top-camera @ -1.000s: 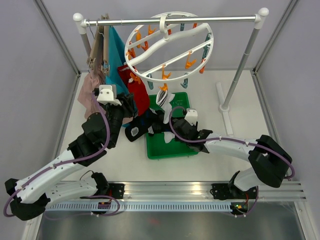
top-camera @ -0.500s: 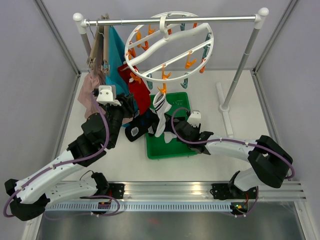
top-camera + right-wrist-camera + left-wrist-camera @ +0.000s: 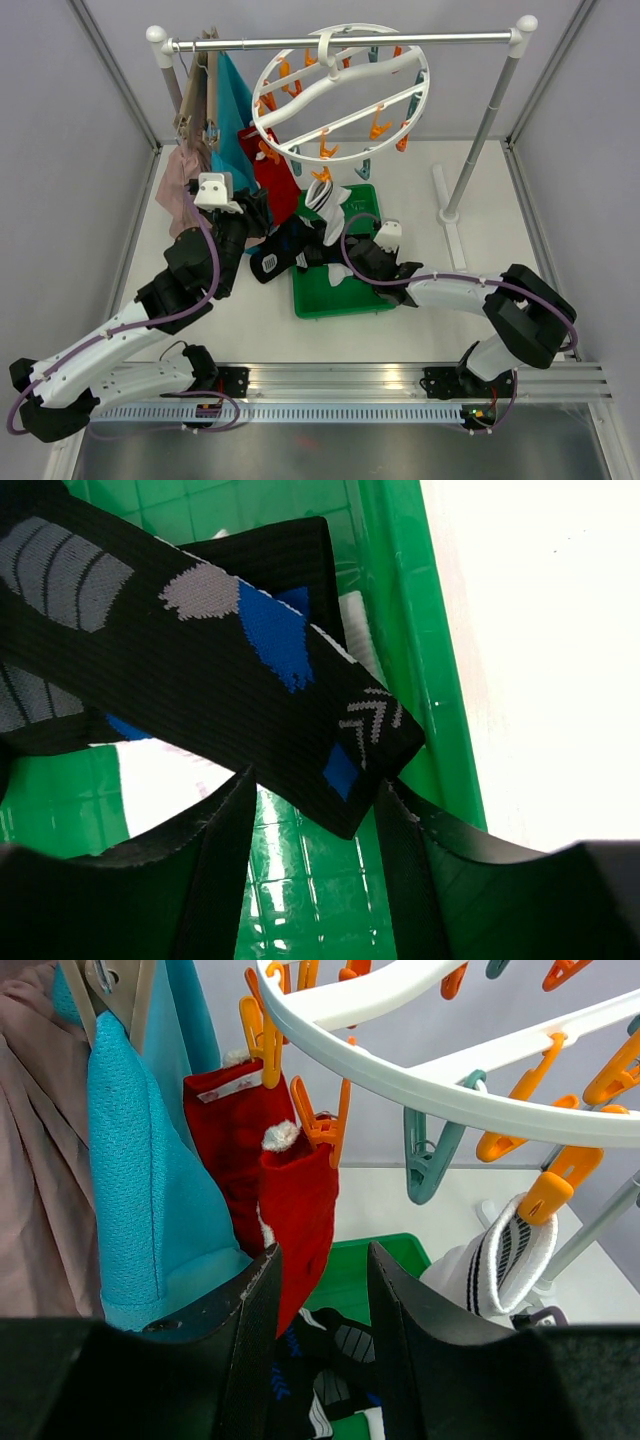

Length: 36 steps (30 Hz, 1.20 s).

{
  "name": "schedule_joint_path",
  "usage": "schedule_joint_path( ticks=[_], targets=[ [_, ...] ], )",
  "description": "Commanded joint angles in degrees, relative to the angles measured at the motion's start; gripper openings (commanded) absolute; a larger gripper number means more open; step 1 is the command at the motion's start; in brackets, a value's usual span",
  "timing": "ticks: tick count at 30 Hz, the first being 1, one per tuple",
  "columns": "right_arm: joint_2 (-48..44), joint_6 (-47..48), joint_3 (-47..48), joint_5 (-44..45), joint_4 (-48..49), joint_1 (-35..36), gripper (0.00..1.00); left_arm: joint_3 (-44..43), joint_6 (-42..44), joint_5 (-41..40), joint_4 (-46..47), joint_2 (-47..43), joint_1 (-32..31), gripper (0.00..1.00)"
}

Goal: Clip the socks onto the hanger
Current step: Pick up the sock from the bin.

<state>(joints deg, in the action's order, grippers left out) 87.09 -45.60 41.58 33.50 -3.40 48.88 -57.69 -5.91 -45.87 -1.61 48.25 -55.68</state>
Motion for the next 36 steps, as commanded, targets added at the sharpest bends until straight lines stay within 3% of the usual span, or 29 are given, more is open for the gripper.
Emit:
schedule_joint_path(
  ticks=[1,7,10,13,17,26,32,36],
  targets=[
    [1.0,0.0,-0.3,1.4,2.9,-0.3,0.55,0.0,-1.5,1.5,1.0,-0.5,0.1,0.45],
    [1.9,0.6,-0.8,1.7,6.0,-0.4,0.47,0.2,-1.9,2.5,0.5,-0.7,0.2,0.45],
    [2.4,1.0,-1.0,2.2,7.0,-0.4,0.38,0.6,-1.9,4.6,0.5,-0.9,0.2,0.45],
    [2.6,1.7,-1.5,3.0,7.9,-0.4,0.27,1.7,-1.6,8.2,0.9,-2.1,0.1,0.45],
    [1.9,2.9,-1.7,4.2,7.9,-0.4,0.00,3.8,-1.2,13.4,1.3,-4.3,0.2,0.46],
    [-7.8,7.2,-0.8,5.9,2.0,-0.4,0.00,6.6,0.0,25.5,5.8,-9.0,0.2,0.45],
    [-17.6,10.7,3.3,4.0,-4.8,-0.4,0.00,6.8,2.7,39.7,7.2,-7.0,0.0,0.44],
    [-22.0,12.7,8.8,0.6,-10.0,-0.3,0.00,7.4,4.7,38.4,10.2,-5.1,-1.0,0.44]
  ],
)
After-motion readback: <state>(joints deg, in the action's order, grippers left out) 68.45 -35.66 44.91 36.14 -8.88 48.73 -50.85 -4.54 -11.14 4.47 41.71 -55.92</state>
